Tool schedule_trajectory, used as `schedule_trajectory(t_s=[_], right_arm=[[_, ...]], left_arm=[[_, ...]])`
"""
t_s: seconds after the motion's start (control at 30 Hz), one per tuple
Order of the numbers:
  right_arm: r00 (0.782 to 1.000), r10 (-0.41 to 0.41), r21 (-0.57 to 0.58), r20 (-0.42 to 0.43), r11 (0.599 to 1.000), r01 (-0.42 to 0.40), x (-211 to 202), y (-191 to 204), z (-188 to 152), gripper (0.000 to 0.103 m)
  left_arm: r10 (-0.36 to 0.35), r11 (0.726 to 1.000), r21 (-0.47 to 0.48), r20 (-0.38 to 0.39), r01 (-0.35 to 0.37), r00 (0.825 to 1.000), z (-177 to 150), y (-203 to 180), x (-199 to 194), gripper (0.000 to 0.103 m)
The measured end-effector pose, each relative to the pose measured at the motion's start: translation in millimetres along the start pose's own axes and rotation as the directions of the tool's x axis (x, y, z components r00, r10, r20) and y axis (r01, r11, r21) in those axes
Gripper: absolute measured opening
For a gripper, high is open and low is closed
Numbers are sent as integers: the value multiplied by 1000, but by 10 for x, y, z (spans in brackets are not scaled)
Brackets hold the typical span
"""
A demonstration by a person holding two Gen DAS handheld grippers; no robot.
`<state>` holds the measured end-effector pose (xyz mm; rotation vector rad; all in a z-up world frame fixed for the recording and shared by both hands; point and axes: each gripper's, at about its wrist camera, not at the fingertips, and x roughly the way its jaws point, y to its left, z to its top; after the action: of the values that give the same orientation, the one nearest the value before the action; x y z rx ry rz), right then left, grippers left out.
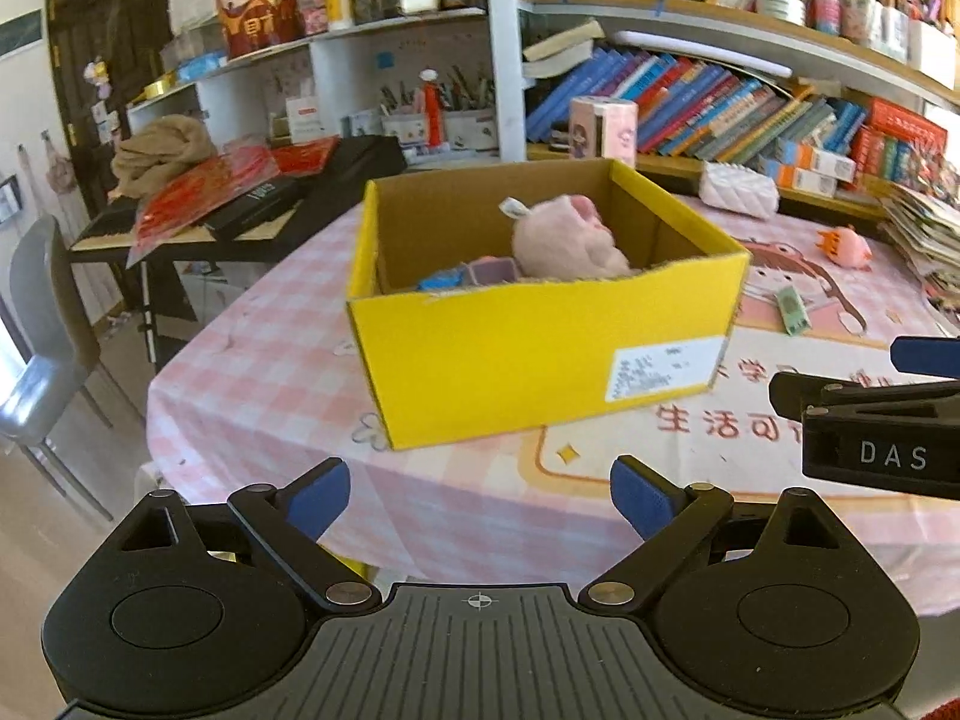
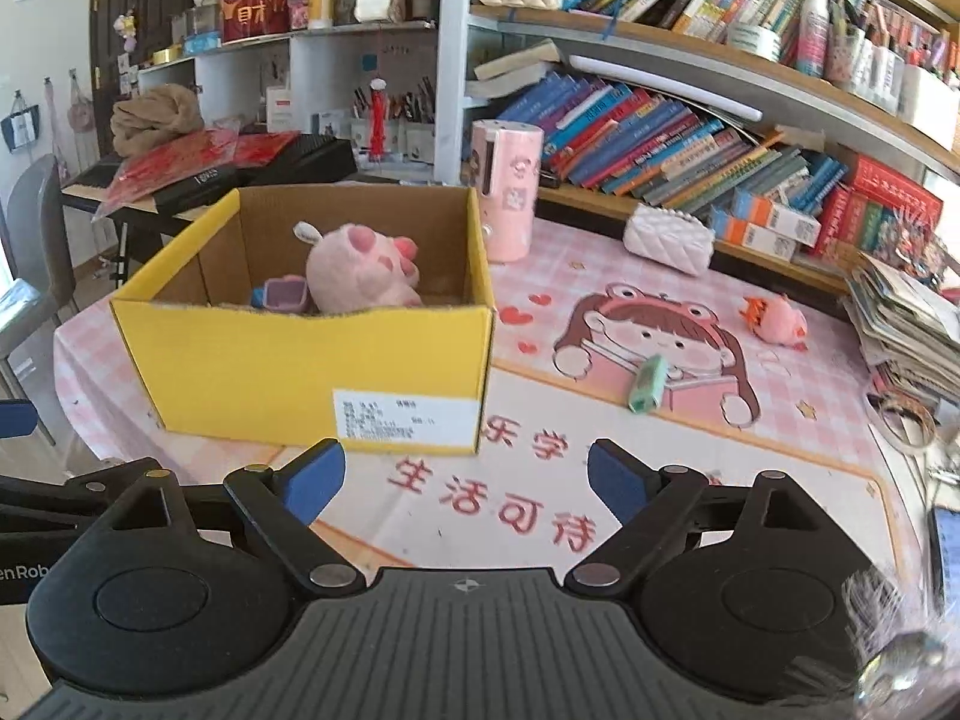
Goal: Organize objects
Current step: 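Lift both open tools out and move them toward the mint-green object and pink chick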
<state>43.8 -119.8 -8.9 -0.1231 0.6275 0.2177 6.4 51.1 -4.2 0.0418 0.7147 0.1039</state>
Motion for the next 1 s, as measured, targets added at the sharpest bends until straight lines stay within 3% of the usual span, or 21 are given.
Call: schedule_trajectory(t_s=[0.5,1.0], right_arm=[[994,-101,74,-53,992,104,-195,-285,-284,92],[959,-259,188,-115,942,278,-334,-818,-477,96]], left_arm=[[-94,993,76,-23,95,995,-76,-344,-19,96],[-224,953,203,-30,225,974,36,-900,90,96]])
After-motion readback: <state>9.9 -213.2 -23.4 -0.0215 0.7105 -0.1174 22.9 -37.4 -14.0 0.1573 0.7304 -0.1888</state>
